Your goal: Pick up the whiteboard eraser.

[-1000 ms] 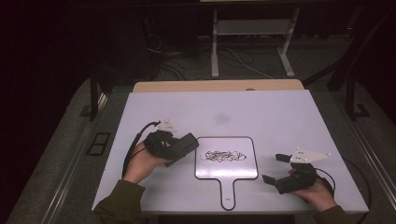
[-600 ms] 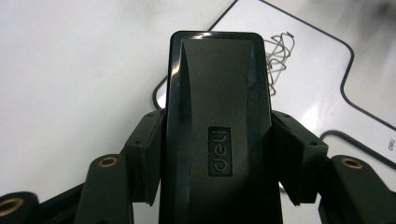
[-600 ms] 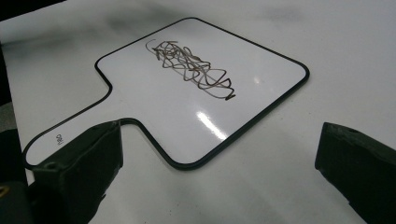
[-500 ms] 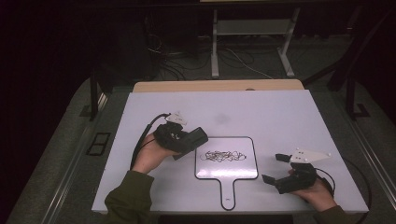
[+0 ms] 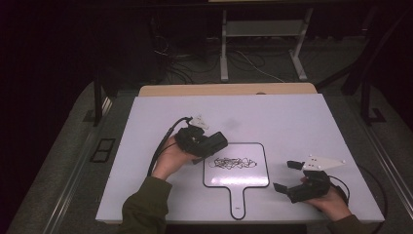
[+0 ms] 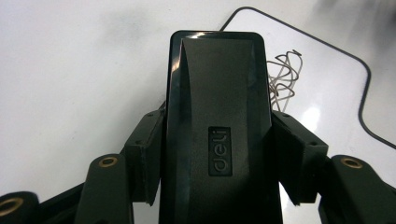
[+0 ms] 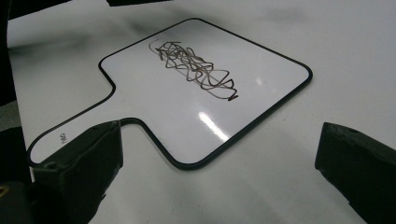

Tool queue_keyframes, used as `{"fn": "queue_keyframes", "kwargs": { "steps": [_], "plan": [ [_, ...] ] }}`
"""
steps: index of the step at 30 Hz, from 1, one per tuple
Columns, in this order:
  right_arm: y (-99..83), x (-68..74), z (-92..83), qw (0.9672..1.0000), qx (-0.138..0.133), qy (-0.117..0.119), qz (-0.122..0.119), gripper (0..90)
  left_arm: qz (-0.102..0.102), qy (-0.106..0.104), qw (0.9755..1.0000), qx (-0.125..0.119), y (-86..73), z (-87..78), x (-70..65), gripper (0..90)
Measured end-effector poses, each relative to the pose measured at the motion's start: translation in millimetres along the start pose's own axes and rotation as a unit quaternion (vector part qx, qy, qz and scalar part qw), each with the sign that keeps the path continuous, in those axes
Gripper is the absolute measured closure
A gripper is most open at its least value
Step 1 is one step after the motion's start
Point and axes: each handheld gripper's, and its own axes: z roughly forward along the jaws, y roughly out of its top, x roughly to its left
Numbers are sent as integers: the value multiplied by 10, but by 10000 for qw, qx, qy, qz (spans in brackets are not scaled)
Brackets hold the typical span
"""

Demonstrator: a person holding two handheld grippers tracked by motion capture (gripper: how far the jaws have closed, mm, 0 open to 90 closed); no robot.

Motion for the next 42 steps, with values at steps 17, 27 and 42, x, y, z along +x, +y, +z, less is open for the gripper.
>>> {"fn": "queue_keyframes", "kwargs": {
  "steps": [17, 27, 42],
  "plan": [
    [-1, -13, -4, 10000, -26, 1, 14, 0, 102, -19, 9997, 242, 12, 314, -104, 393],
    [-2, -17, -6, 10000, -29, -1, 13, 0, 177, 52, 9991, 376, -20, 433, -111, 393],
    [-3, -27, -16, 10000, -43, -14, 17, 0, 284, 95, 9984, 488, -37, 514, -148, 393]
  ]
}}
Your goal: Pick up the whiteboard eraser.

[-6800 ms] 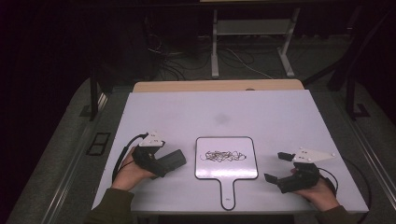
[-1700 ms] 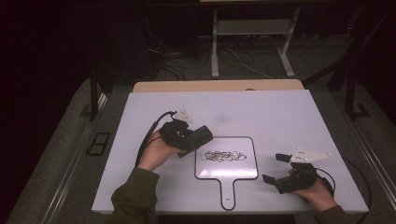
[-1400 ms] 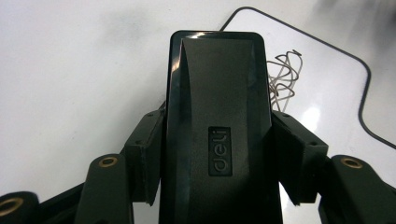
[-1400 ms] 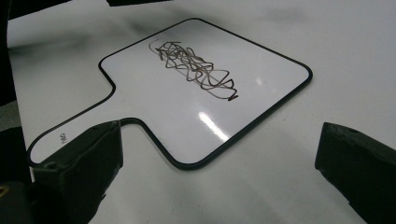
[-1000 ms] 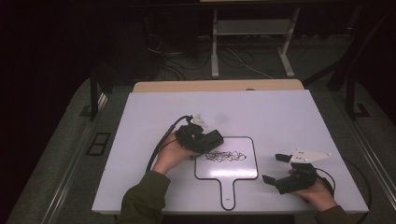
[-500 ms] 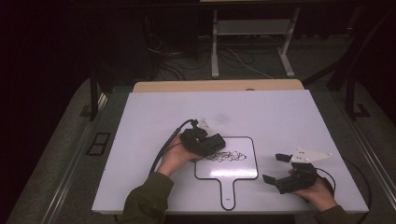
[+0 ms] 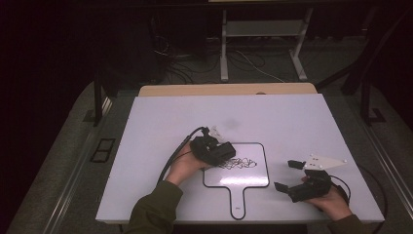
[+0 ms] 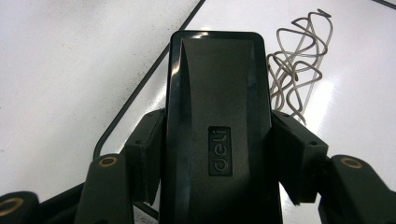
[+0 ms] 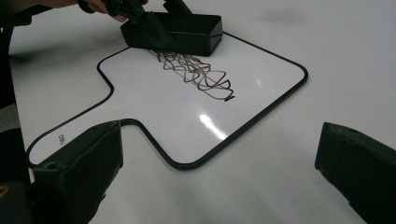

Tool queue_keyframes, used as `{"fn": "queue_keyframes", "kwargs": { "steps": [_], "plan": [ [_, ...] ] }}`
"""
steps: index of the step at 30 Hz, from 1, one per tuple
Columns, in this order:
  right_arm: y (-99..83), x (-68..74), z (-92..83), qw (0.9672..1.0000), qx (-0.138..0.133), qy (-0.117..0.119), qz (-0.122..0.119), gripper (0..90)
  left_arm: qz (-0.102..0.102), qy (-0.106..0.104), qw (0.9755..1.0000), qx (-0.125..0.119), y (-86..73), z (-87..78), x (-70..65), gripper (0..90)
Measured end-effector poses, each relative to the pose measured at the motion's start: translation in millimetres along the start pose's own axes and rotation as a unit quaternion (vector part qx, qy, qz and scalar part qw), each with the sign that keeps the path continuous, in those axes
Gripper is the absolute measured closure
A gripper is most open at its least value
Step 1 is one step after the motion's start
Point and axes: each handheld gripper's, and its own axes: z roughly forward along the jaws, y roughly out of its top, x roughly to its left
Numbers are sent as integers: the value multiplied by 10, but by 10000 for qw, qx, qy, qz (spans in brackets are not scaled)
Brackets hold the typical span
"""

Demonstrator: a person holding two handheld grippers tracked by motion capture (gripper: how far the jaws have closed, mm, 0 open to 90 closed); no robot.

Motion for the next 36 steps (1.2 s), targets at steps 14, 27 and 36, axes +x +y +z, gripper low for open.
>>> {"fn": "queue_keyframes", "kwargs": {
  "steps": [14, 27, 36],
  "plan": [
    [-1, 4, -6, 10000, 9, -5, 7, 0, 156, -181, 9997, 52, 1, -1, -180, 393],
    [-3, -1, -15, 10000, 2, -15, 0, 0, 22, -18, 10000, 10, -28, -20, -95, 393],
    [-2, 1, -8, 10000, 13, -11, 10, 0, -225, 264, 9994, -4, -98, -74, 90, 393]
  ]
}}
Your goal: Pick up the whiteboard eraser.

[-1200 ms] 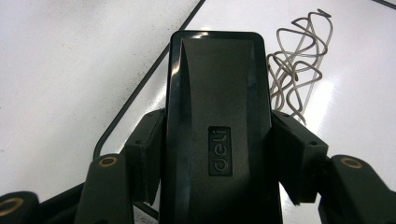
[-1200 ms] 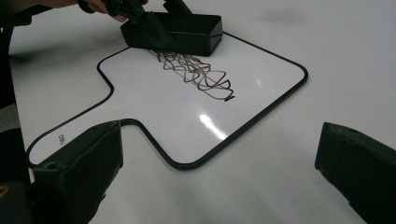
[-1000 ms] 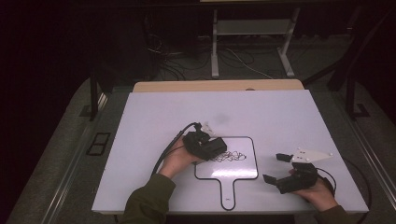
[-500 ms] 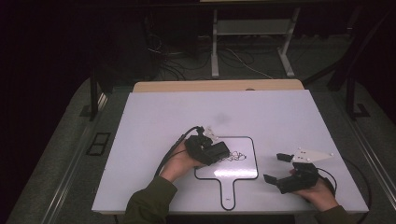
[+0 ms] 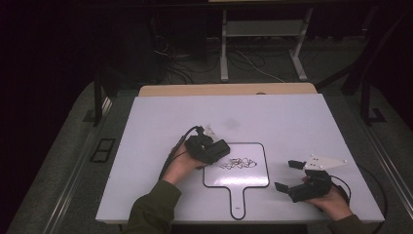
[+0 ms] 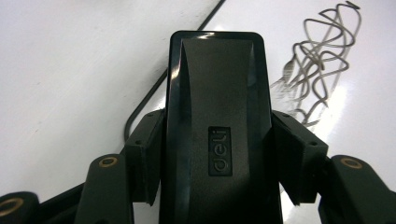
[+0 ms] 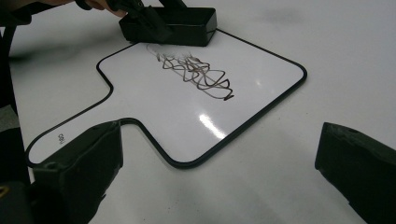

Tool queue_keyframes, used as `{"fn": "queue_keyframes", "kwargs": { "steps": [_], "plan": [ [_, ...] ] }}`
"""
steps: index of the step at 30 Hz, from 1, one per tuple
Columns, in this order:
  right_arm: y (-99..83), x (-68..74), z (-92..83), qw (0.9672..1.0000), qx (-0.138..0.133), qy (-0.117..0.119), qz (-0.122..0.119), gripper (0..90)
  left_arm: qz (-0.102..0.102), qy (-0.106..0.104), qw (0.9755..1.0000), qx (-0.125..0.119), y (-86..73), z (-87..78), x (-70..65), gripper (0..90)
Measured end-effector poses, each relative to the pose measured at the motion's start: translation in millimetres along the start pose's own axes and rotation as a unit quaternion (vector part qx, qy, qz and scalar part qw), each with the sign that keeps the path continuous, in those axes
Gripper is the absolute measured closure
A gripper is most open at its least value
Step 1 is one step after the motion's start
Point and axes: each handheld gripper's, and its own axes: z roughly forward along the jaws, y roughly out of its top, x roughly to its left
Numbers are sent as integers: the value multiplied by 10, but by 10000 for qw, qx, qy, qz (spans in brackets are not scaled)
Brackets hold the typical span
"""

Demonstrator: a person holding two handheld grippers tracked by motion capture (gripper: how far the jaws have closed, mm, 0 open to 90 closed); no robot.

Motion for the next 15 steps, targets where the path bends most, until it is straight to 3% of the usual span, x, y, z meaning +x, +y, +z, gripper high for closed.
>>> {"fn": "queue_keyframes", "kwargs": {
  "steps": [15],
  "plan": [
    [-1, 0, 2, 10000, 3, 6, 5, 0, 258, -243, 9993, 126, 1, -15, -277, 393]
  ]
}}
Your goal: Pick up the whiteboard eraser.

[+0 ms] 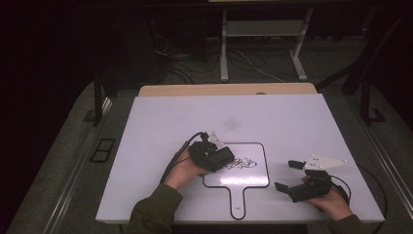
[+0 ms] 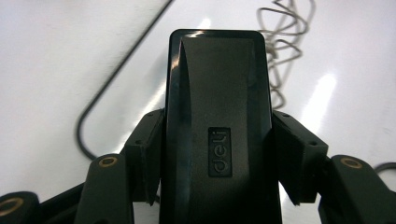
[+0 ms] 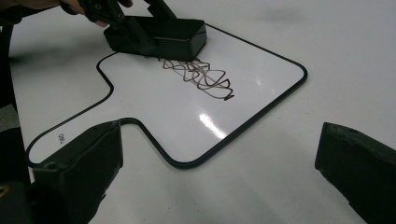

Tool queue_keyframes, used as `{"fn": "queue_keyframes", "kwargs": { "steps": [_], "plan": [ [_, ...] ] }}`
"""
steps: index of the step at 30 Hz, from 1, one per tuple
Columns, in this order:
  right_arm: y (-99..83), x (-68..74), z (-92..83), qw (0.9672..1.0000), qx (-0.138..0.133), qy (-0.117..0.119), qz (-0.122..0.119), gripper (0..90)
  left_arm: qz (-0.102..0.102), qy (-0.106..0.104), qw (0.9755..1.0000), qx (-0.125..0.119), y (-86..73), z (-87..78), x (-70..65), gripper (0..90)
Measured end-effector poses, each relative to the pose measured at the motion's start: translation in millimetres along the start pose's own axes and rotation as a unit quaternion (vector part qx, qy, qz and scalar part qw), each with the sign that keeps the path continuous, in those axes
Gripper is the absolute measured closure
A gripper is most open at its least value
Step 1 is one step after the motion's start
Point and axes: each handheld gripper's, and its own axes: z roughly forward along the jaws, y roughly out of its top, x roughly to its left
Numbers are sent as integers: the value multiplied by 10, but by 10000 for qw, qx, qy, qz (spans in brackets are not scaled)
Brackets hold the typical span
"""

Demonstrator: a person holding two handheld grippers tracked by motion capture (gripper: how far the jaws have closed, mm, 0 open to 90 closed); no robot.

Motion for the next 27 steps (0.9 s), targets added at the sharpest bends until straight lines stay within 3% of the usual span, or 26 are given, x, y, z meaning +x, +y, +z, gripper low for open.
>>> {"fn": "queue_keyframes", "kwargs": {
  "steps": [6, 10, 20, 27],
  "plan": [
    [0, -5, -7, 10000, -8, -9, -1, 0, 153, -95, 9998, 110, 13, -8, -114, 393],
    [-1, 0, 0, 10000, 3, -4, 4, 0, 26, -74, 10000, 25, 18, 7, -50, 393],
    [1, -1, 5, 10000, 3, -7, -11, 0, -146, 251, 9995, -80, 84, 64, 150, 393],
    [2, -3, 7, 10000, -2, 0, -7, 0, -240, 277, 9992, -144, 101, 88, 188, 393]
  ]
}}
